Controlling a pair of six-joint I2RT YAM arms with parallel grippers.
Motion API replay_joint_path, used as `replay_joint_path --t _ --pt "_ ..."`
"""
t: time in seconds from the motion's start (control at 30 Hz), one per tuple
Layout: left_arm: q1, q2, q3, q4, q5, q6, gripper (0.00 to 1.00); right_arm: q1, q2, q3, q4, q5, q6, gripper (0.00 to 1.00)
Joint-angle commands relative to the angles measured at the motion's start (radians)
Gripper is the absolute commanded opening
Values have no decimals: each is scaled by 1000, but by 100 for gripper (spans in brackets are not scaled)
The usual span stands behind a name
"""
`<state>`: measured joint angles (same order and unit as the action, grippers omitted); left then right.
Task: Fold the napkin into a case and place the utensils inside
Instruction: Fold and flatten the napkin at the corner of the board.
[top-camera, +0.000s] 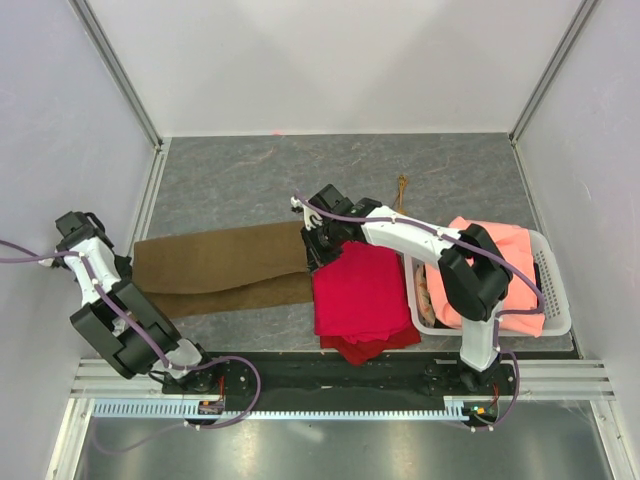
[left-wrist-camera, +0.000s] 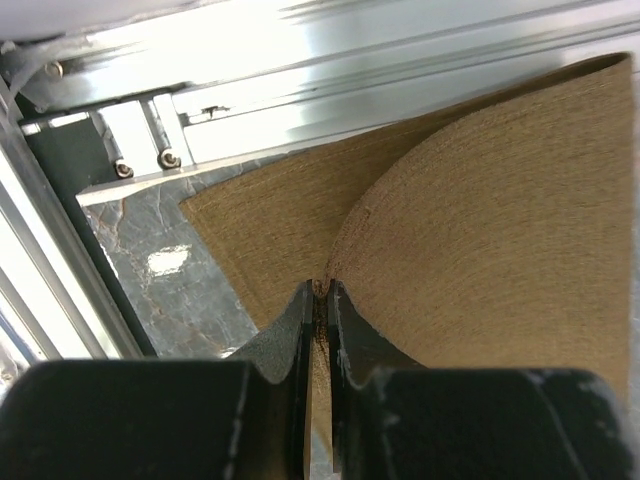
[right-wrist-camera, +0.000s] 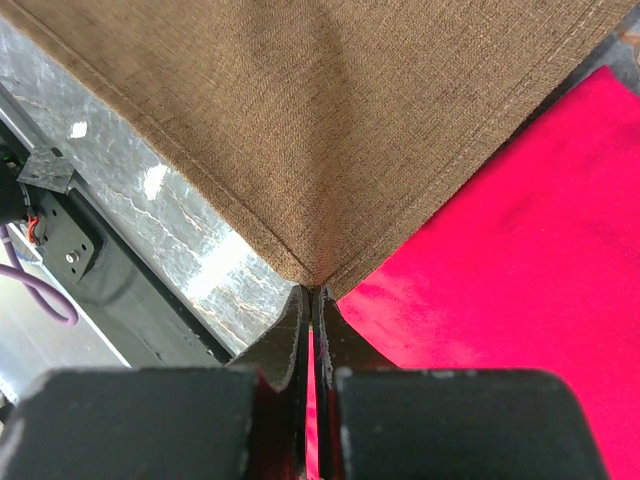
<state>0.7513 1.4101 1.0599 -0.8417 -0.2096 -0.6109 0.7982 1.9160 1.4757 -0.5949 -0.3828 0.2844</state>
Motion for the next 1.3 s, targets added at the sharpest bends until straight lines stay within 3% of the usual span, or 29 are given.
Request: replay_joint_path --t 0.0,0.93,1.27 --pt "10 29 -41 29 -40 8 2 1 12 -28 41 24 -10 0" --pt "11 112 -35 108 -83 13 2 41 55 -60 55 1 6 3" --pt "16 56 -31 110 -103 7 2 48 8 -26 24 -1 16 3"
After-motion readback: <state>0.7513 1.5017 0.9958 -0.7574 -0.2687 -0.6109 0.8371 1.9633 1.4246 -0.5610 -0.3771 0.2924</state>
